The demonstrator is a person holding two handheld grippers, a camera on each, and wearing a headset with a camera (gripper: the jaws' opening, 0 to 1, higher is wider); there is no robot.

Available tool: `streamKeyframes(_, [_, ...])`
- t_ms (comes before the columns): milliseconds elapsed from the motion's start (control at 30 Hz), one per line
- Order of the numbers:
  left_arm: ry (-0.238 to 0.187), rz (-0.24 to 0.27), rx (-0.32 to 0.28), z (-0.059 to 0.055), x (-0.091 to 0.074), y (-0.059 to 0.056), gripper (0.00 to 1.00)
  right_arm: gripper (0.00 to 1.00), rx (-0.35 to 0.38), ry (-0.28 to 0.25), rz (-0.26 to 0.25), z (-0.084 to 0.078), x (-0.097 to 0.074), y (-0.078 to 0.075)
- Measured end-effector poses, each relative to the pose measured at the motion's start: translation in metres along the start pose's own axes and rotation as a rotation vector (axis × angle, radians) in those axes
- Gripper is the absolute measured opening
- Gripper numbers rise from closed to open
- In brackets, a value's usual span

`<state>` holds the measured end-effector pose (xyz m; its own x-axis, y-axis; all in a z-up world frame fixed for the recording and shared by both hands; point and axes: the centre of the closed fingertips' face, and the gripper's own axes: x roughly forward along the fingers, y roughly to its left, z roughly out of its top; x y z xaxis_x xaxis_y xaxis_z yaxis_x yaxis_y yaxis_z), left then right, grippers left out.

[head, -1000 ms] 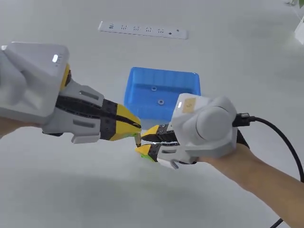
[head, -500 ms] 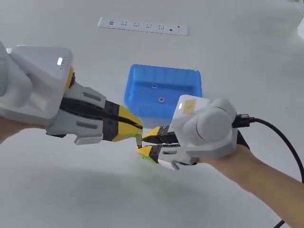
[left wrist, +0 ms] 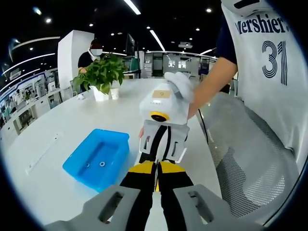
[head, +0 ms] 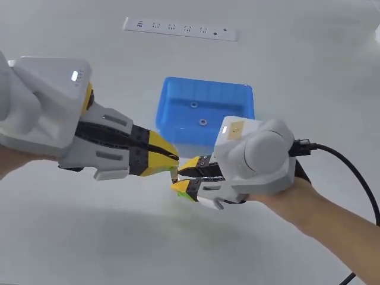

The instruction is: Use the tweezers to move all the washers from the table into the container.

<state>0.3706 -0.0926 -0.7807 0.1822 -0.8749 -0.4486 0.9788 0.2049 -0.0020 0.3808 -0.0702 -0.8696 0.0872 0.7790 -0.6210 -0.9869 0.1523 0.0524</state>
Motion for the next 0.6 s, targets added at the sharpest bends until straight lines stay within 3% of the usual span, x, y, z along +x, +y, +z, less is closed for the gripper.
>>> streamKeyframes(600, [0.009,0.002,0.003,-0.0005,0.0004,-0.0005,0.06,0.12,-0.068,0.005,0.04,0.0033,0.0039,0.0049])
